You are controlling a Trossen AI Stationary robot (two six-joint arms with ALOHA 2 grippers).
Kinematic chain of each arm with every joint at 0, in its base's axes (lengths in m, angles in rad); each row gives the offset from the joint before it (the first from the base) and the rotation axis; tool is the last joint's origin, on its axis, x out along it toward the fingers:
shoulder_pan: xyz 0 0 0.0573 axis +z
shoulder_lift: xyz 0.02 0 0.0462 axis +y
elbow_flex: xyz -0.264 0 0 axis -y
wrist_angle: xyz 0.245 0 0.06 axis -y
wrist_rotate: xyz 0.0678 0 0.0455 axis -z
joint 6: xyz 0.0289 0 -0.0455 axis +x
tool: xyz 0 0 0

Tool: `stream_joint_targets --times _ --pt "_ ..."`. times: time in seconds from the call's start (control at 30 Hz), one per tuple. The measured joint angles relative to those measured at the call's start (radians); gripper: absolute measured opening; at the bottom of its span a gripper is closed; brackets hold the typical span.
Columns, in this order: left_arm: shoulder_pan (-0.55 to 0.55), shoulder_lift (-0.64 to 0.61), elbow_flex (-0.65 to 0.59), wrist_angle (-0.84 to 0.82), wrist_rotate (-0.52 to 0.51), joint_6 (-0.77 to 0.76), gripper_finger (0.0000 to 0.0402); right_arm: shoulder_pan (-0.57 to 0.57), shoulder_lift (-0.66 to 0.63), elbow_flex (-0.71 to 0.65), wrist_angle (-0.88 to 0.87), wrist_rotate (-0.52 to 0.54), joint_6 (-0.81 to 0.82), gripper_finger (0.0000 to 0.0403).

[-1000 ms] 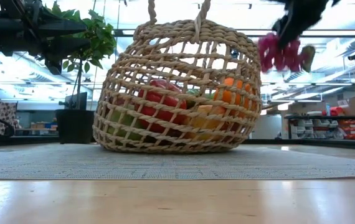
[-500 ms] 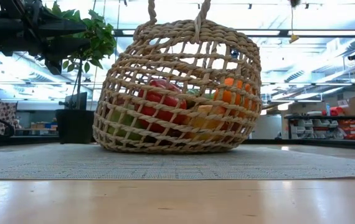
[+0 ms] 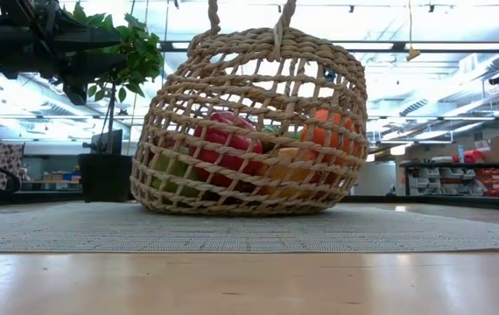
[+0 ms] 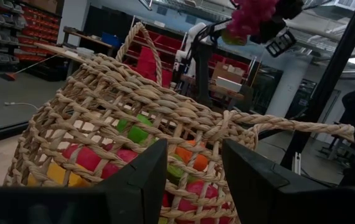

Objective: Build produce basket
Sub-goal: Put the red grapes into the brown basket

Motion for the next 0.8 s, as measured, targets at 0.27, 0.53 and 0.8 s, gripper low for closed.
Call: stream_joint_targets --times 0.27,0.53,0.8 --pt "0.0 0.0 0.0 0.0 0.0 0.0 0.016 0.098 0.116 0.0 0.066 0.248 -0.221 0.0152" --pt "0.0 0.0 0.0 0.0 0.0 0.0 0.016 0.172 0.187 0.0 0.2 0.299 -0.357 0.014" --pt "0.0 0.0 0.0 0.0 0.0 0.0 0.016 0.183 0.184 -0.15 0.425 0.287 -0.452 0.0138"
